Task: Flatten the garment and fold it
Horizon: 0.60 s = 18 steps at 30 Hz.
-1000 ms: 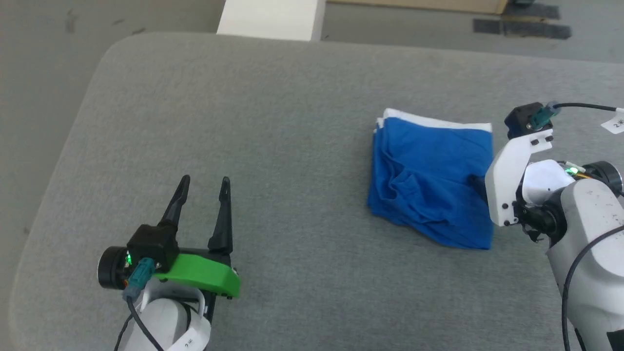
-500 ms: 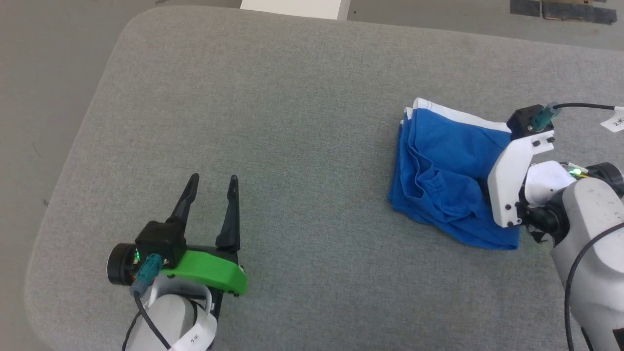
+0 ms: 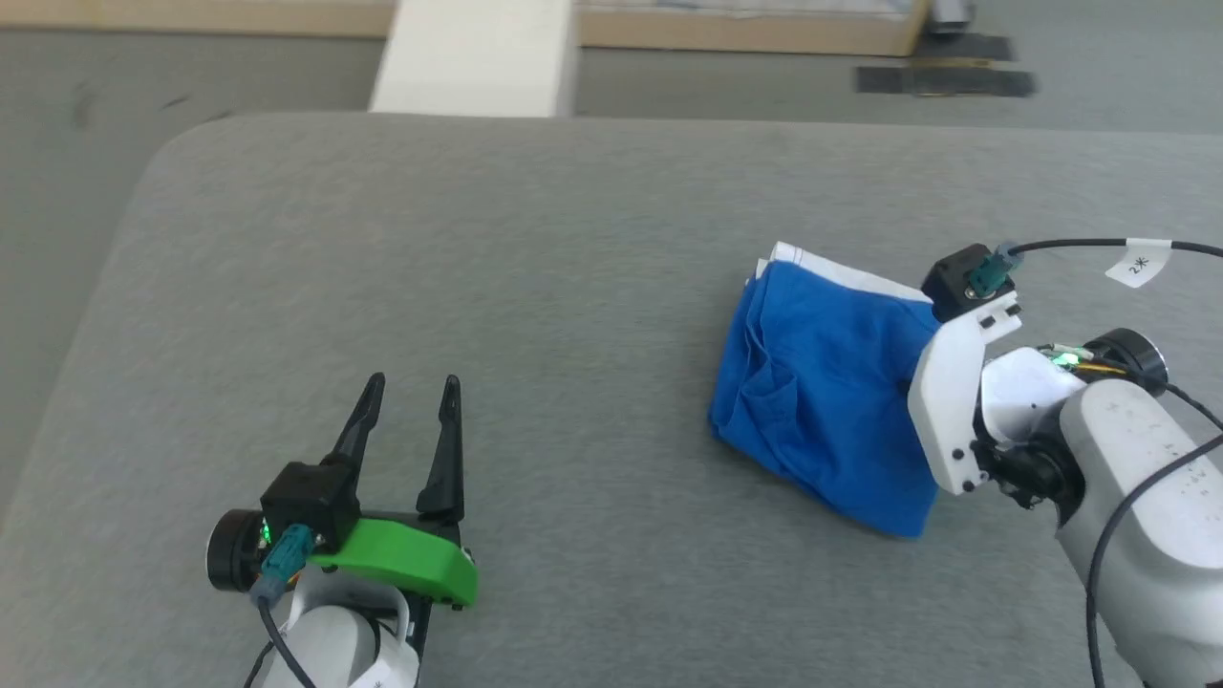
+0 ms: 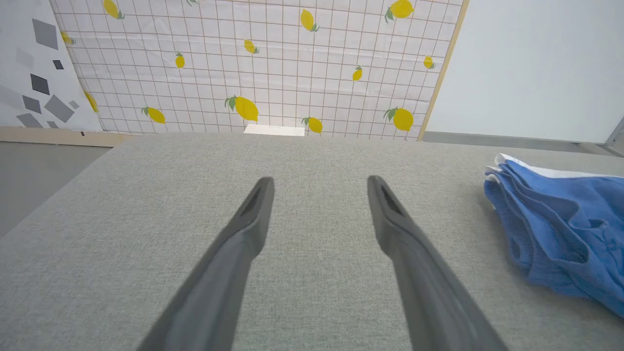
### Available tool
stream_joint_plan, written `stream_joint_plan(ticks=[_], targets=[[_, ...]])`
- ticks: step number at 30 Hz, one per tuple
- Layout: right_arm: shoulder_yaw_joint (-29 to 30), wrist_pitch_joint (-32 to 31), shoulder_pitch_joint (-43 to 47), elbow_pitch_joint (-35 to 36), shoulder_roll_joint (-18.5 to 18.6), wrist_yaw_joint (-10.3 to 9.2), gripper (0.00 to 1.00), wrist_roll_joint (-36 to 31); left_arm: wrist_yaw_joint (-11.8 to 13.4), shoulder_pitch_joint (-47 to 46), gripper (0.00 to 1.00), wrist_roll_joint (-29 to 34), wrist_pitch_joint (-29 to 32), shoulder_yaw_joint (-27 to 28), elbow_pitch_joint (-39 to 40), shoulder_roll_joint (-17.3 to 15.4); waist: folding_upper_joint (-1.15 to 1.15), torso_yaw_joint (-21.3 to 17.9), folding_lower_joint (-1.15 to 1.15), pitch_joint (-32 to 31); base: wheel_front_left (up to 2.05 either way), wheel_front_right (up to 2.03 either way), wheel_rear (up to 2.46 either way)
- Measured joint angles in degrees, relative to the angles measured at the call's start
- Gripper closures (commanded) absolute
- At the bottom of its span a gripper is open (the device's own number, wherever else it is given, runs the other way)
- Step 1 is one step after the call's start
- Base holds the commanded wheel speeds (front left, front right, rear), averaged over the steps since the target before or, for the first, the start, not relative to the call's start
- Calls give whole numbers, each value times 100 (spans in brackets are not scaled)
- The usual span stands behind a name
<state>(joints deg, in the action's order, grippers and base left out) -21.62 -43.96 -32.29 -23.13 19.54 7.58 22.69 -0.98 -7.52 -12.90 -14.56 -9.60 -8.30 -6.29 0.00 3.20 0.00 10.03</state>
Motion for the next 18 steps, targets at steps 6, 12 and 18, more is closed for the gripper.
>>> stream_joint_plan(ticks=[6,12,18], targets=[[-91,12,24,114,230,0,100,159,-2,-53,0,-3,19,-40,158,-90,0,-826,0,0,0,0,0],[77,187,-103,123,702,1,100,204,-53,-494,0,43,229,-126,472,-223,0,-1506,0,390,0,0,0],[300,308,-297,157,1491,1,100,199,-92,-818,0,133,433,-152,888,-430,0,-1723,0,958,0,0,0]])
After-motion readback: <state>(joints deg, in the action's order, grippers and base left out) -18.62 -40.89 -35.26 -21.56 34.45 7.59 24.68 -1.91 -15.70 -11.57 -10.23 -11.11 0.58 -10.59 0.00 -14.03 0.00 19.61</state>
